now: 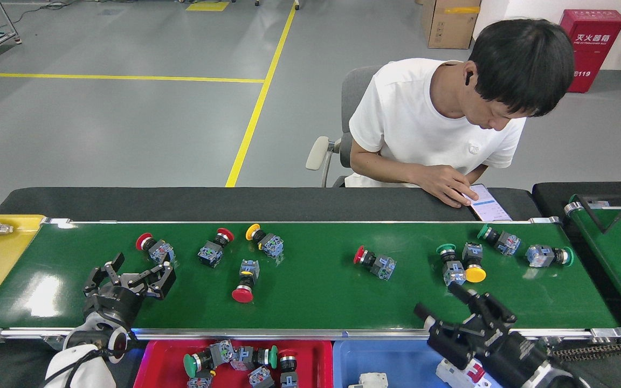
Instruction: Pick switch part from conveyor to tray
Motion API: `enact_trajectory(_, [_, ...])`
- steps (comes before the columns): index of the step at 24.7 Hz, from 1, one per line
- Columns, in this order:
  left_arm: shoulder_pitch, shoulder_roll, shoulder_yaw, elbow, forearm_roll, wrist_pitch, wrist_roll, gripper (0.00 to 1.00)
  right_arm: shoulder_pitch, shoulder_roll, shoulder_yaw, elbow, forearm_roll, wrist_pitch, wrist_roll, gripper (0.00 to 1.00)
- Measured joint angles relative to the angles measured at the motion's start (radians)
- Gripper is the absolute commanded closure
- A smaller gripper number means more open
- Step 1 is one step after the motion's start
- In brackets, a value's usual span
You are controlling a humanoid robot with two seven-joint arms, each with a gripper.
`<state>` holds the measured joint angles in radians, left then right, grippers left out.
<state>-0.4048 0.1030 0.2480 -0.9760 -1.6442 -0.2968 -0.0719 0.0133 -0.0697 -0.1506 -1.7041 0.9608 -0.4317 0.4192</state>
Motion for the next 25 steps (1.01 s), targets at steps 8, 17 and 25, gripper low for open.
enact_trajectory(8, [-0.170,0.054,-0.015,0.285,0.000,0.040,-0.004,0.22,0.112,0.006,-0.026,-0.017,0.220,0.133,-0.277,0.11])
enact_trajectory(17, [-0.254,0.115,-0.044,0.442,0.007,0.034,0.059,0.97,0.203,0.007,-0.026,-0.046,0.247,0.135,-0.374,0.11])
enact_trajectory(25, [0.058,0.070,-0.065,-0.039,0.021,-0.035,0.101,0.96,0.119,0.101,0.021,-0.026,0.329,0.142,-0.225,0.11])
